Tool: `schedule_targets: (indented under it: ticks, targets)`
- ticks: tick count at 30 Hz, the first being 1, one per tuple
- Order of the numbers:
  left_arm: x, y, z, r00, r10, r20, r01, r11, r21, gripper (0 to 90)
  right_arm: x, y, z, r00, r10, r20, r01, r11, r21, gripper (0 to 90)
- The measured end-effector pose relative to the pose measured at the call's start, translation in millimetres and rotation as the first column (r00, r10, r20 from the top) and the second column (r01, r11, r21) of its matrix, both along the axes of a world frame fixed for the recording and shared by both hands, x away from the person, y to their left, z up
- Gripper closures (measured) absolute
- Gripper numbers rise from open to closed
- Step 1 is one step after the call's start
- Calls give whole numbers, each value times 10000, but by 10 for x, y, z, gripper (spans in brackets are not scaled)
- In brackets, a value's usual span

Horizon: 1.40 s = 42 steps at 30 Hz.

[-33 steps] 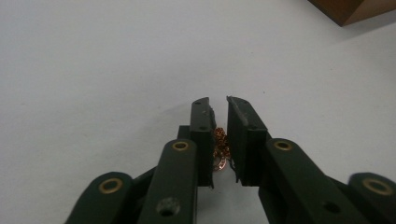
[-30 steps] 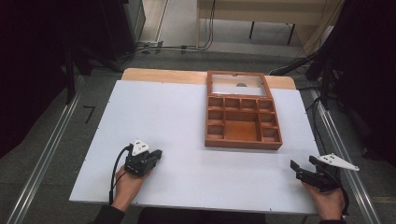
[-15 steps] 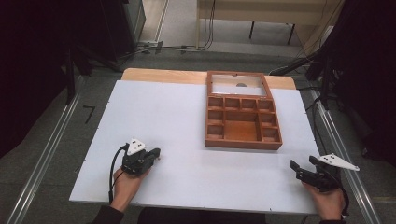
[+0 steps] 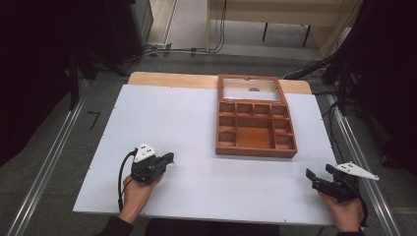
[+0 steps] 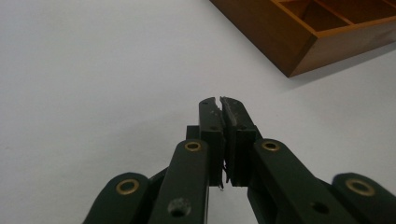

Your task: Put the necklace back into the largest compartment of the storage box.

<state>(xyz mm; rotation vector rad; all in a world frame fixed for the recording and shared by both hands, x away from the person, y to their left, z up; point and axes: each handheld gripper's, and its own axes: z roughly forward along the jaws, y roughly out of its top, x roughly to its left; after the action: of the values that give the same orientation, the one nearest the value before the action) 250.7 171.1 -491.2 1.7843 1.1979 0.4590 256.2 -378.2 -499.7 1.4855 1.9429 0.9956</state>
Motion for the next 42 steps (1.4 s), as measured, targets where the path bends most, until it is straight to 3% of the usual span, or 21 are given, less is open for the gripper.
schedule_targets:
  ticks: [27,42]
  targets:
    - [104,-278,191,9988,-327,360,340,9988,-355,877,-12,4,2,10000,-10,-23,10,10000,63,192]
    - [210,-600,267,9955,-833,453,851,9956,-393,877,-8,8,3,10000,47,-27,-47,10000,76,192]
